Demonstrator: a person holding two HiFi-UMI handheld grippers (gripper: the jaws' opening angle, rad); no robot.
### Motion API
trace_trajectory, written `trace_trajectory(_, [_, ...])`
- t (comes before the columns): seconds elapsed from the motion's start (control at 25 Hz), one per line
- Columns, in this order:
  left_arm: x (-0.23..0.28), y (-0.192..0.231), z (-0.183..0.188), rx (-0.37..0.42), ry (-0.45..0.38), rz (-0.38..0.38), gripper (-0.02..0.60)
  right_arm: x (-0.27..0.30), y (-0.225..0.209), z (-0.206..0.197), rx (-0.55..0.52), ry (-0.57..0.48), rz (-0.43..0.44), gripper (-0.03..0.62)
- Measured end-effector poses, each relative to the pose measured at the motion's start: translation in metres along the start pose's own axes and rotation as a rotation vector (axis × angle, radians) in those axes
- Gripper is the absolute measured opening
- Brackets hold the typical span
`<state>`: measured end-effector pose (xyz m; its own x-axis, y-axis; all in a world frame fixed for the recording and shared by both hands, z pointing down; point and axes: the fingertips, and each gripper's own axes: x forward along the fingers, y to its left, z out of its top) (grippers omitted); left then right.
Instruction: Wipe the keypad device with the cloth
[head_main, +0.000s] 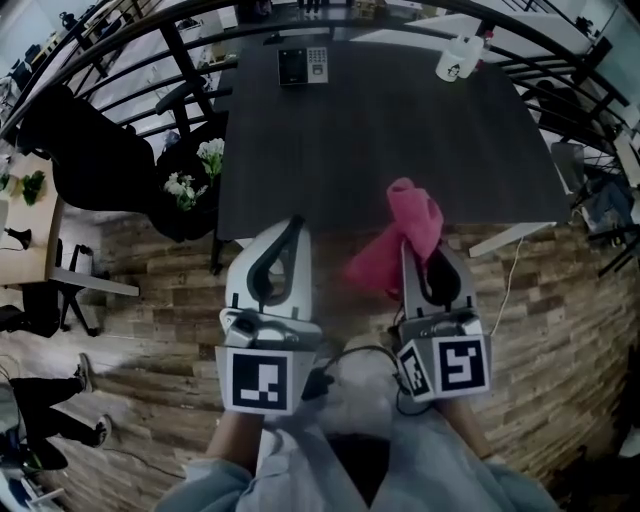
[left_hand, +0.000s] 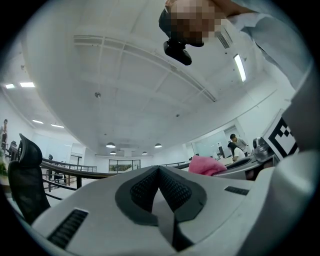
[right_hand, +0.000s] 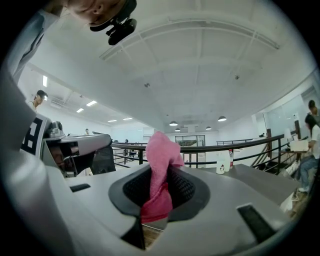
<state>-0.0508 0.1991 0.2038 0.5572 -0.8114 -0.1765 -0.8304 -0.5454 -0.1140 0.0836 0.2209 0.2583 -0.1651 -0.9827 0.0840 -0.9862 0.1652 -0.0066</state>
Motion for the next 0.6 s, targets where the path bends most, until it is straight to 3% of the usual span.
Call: trace_trajectory(0.6, [0.021, 0.03, -0.02, 0.005, 0.025, 0.068, 0.002, 0.047, 0.0, 0.0, -0.007, -0.003, 0.06, 0.078])
